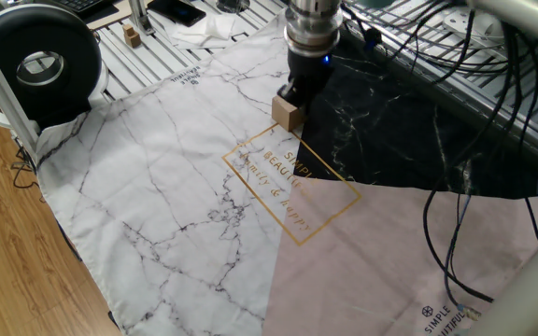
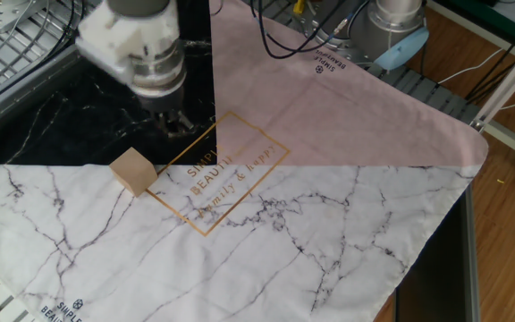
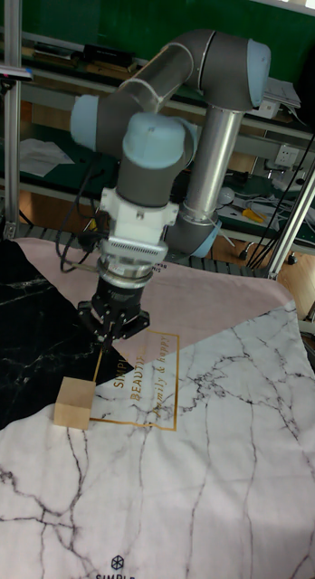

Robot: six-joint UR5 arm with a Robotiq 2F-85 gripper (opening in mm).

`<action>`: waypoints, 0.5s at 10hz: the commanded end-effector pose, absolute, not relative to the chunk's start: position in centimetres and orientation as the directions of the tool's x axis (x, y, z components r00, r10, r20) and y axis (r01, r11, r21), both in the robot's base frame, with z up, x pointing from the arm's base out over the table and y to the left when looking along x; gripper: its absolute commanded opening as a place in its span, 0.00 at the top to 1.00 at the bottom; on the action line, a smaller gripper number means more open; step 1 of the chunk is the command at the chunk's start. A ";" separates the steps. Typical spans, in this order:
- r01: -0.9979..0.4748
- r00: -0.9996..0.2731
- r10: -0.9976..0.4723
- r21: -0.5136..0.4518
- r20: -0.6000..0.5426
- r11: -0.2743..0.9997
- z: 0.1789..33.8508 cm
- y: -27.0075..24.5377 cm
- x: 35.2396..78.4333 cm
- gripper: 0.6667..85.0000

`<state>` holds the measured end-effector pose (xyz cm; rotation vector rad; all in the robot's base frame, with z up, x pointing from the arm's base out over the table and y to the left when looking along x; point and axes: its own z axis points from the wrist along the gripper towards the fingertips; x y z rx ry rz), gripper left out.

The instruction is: Approach and touch the side of the small block

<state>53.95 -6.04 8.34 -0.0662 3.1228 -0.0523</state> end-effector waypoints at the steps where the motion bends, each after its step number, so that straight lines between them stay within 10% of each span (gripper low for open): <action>1: -0.070 -0.997 -0.070 -0.019 -0.021 0.997 5.4 -8.1 55.6 1.00; 5: -0.093 -0.995 -0.093 -0.017 -0.025 0.996 5.3 -9.7 57.4 1.00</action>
